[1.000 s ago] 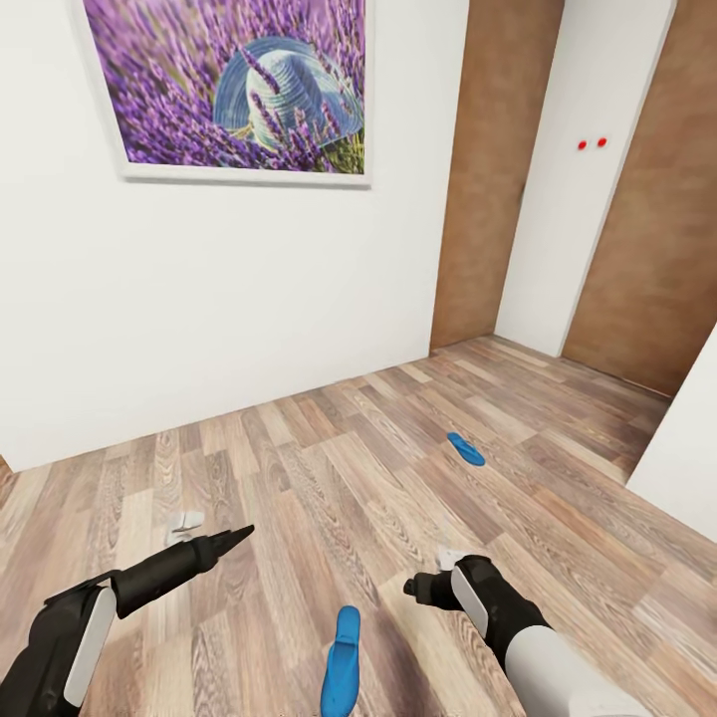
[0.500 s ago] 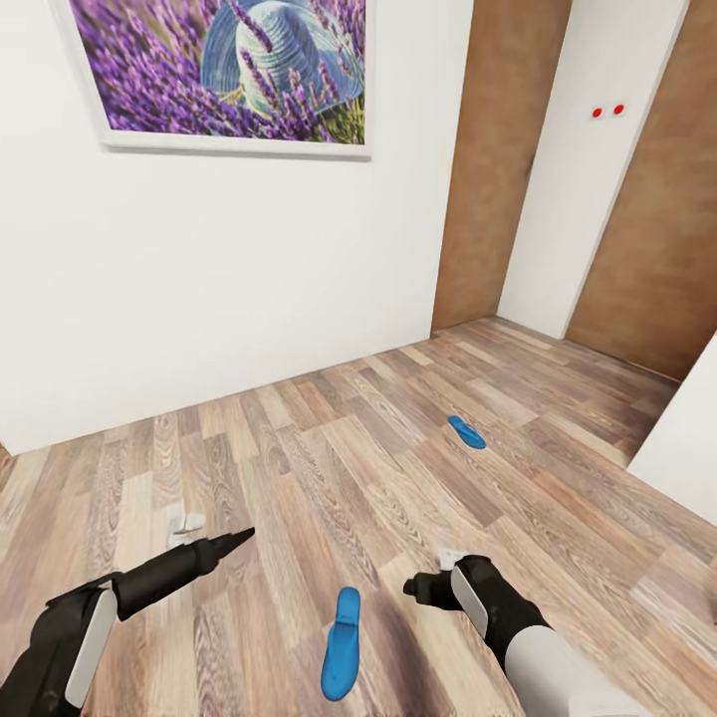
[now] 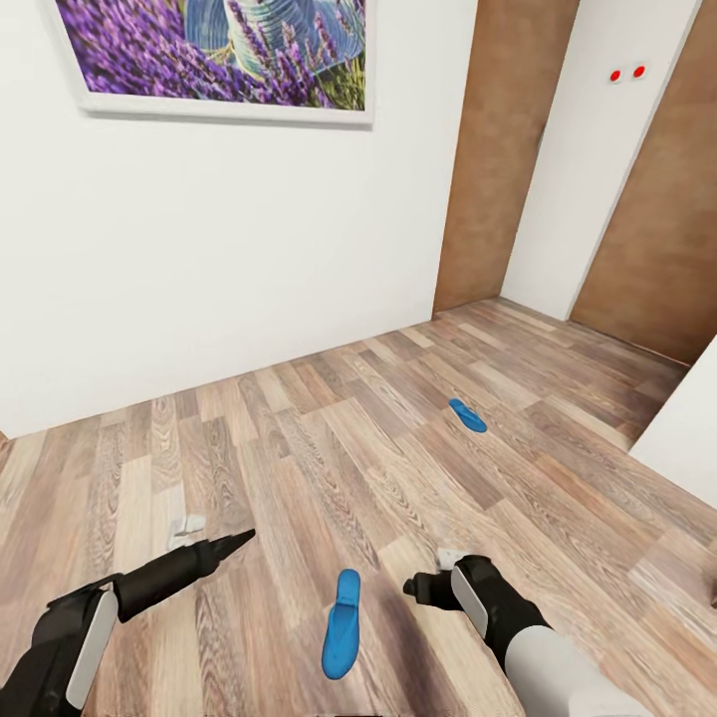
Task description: In the bedroom, move the book from the bed onto either nightstand, and place the two sandals side by side next to the bed.
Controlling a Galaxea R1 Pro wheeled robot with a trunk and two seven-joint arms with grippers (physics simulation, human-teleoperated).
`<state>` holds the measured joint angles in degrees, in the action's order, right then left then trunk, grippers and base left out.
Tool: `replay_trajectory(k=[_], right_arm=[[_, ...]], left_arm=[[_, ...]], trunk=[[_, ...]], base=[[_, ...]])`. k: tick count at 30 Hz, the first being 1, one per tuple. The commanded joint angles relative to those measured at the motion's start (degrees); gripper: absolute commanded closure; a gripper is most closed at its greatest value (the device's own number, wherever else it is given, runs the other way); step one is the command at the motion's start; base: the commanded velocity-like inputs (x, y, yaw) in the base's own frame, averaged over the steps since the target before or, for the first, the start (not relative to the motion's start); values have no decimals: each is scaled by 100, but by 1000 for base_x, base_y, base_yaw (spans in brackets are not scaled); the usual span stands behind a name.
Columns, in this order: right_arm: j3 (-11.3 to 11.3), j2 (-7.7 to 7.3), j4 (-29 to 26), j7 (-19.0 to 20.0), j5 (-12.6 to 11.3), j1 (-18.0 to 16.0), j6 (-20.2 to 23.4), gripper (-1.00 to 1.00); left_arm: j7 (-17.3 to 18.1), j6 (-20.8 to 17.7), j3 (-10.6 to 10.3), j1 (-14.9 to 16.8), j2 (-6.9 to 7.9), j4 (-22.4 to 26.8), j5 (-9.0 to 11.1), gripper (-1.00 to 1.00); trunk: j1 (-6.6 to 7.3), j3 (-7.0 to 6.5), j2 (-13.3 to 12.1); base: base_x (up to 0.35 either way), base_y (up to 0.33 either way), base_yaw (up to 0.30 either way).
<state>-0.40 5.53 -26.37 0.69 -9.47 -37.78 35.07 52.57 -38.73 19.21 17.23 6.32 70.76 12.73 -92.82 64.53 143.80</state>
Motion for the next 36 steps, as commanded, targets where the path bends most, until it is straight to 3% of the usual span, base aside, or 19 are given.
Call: replay_trajectory(k=[1,36], right_arm=[[-4,0,-8,0,-20,-1,26,-100],[-4,0,-8,0,-20,-1,26,-100]], left_arm=[[7,-38,4,2,0,0,27,-100],[7,-38,4,0,0,-9,27,-100]], trunk=[[-1,28,4],[-91,803,50]], base=[[0,0,0],[0,0,0]])
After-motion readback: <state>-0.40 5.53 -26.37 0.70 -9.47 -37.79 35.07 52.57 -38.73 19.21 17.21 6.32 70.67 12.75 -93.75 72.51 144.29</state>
